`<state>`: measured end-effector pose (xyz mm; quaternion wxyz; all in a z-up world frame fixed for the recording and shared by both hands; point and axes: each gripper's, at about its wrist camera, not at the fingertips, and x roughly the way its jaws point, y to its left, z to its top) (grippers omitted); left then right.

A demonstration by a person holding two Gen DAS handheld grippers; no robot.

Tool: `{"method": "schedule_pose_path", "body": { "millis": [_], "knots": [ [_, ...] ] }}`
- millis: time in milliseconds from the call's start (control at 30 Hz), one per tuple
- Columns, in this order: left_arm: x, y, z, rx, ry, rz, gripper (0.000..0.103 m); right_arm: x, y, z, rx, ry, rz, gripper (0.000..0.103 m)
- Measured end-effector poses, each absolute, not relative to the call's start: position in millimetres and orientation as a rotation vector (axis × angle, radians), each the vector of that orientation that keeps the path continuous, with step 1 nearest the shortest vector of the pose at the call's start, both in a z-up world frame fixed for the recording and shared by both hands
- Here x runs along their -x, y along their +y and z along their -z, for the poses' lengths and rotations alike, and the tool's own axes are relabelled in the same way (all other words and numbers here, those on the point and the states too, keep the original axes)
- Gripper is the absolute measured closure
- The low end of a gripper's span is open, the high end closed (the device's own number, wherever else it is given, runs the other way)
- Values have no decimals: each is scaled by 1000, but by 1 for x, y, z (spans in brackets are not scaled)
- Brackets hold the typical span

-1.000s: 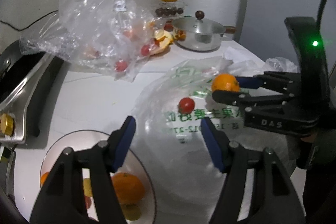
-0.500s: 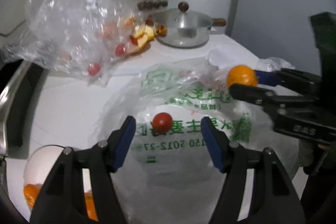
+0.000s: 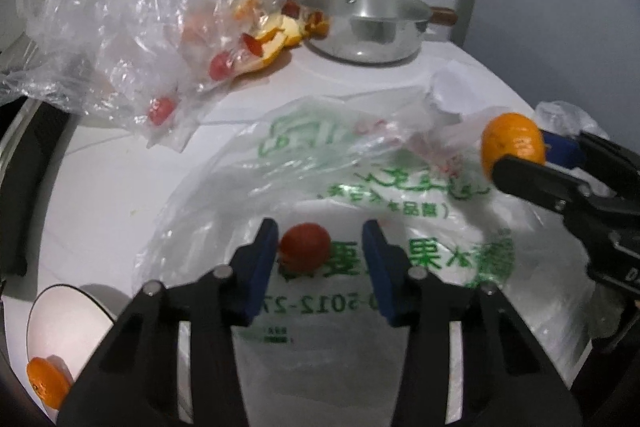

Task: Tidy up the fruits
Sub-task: 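Grasp a red cherry tomato with the left tool while the right tool grasps an orange, then carry the tomato and orange in both tools over the white plate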

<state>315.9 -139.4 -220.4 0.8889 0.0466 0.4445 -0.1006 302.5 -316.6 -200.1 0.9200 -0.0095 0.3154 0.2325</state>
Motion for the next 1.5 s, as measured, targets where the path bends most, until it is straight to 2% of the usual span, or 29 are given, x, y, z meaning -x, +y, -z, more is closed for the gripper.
{"method": "schedule_pose_path", "body": {
  "millis": [200,300,733,1500],
  "knots": [
    [-319,-139,227,-116,942,207,72,-305,-320,202,14,650,-484,55],
    [-317,-142,229,-129,938,212,75,-307,-319,204,17,654,-488,55],
    [-288,-142,201,-128,843,297,75,-297,-309,196,39,657,-466,55],
    [-223,-100,154,-111,726,318,75,-251,-264,165,101,629,-452,55]
  ]
}}
